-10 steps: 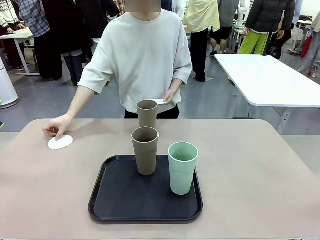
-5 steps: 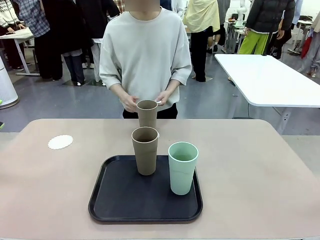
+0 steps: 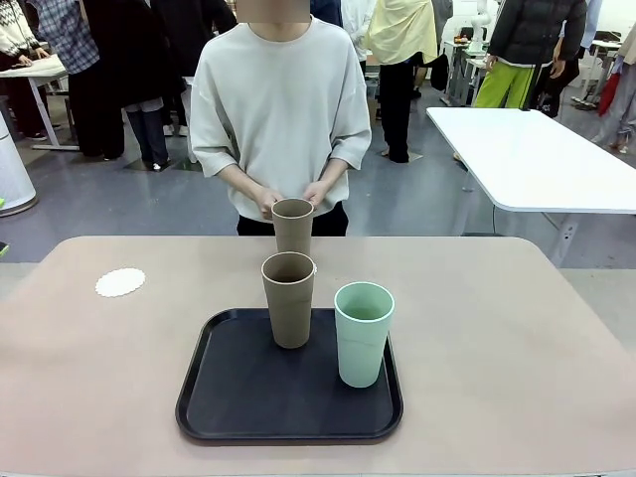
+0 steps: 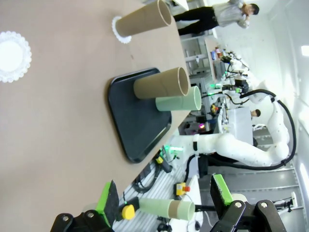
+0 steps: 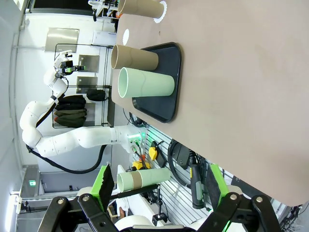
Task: Place coasters on the table and set cups on them.
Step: Take one Reusable plastic cup from the Flat Tray and place it on a coaster set by the human.
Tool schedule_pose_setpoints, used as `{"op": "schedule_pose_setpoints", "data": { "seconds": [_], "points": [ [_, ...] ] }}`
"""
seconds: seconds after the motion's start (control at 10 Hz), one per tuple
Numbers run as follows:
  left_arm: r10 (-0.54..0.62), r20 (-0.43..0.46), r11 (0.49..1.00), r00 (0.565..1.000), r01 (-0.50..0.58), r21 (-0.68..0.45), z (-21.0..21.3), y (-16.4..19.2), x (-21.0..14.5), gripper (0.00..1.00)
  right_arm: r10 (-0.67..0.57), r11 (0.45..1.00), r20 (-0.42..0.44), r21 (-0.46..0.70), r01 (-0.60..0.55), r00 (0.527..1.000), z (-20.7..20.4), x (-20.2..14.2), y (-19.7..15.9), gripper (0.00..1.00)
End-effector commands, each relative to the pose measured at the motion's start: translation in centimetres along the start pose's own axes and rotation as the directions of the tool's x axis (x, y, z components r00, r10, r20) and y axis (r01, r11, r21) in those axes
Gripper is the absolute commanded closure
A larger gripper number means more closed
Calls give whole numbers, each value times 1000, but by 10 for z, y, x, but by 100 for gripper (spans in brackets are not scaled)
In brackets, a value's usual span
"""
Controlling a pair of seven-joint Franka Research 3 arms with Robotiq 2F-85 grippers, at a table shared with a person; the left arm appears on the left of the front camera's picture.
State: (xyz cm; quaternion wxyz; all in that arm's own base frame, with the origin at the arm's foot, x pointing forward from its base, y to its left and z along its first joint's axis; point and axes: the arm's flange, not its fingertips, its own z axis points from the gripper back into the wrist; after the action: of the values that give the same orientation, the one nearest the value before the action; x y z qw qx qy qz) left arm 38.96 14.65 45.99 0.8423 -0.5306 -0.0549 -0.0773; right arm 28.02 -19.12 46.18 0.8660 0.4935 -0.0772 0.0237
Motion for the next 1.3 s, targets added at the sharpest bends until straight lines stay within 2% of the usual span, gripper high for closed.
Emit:
{"op": "schedule_pose_setpoints", "data": {
  "seconds": [0.0, 0.3, 0.4, 0.5, 0.6, 0.7, 0.9, 1.0, 1.1, 1.2],
  "points": [
    [-16, 3, 1000, 1000, 16, -5, 2, 1, -1, 0, 2, 1000, 0, 3, -2, 1000, 0, 0, 0, 0],
    [0, 0, 1000, 1000, 0, 0, 0, 0, 0, 0, 2, 1000, 0, 3, -2, 1000, 0, 0, 0, 0],
    [-308, -4, 951, 951, 308, 38, 7, -14, 14, 0, 2, 1000, 0, 3, -2, 1000, 0, 0, 0, 0],
    [-518, -24, 836, 855, 512, 197, 0, -40, 25, 0, 2, 1000, 0, 3, -2, 1000, 0, 0, 0, 0],
    [-636, -64, 718, 769, 620, 317, -8, -65, 34, 0, 2, 1000, 0, 3, -2, 1000, 0, 0, 0, 0],
    [-722, -172, 581, 670, 722, 376, -19, -86, 41, 0, 2, 1000, 0, 3, -2, 1000, 0, 0, 0, 0],
    [-802, -399, 276, 445, 868, 413, -59, -118, 40, 0, 2, 1000, 0, 3, -2, 1000, 0, 0, 0, 0],
    [-804, -474, 155, 359, 896, 416, -88, -126, 37, 0, 2, 1000, 0, 3, -2, 1000, 0, 0, 0, 0],
    [-784, -546, 102, 295, 929, 356, -114, -131, 29, 0, 2, 1000, 0, 3, -2, 1000, 0, 0, 0, 0],
    [-760, -606, 73, 236, 957, 281, -137, -133, 24, 0, 2, 1000, 0, 3, -2, 1000, 0, 0, 0, 0]
  ]
}}
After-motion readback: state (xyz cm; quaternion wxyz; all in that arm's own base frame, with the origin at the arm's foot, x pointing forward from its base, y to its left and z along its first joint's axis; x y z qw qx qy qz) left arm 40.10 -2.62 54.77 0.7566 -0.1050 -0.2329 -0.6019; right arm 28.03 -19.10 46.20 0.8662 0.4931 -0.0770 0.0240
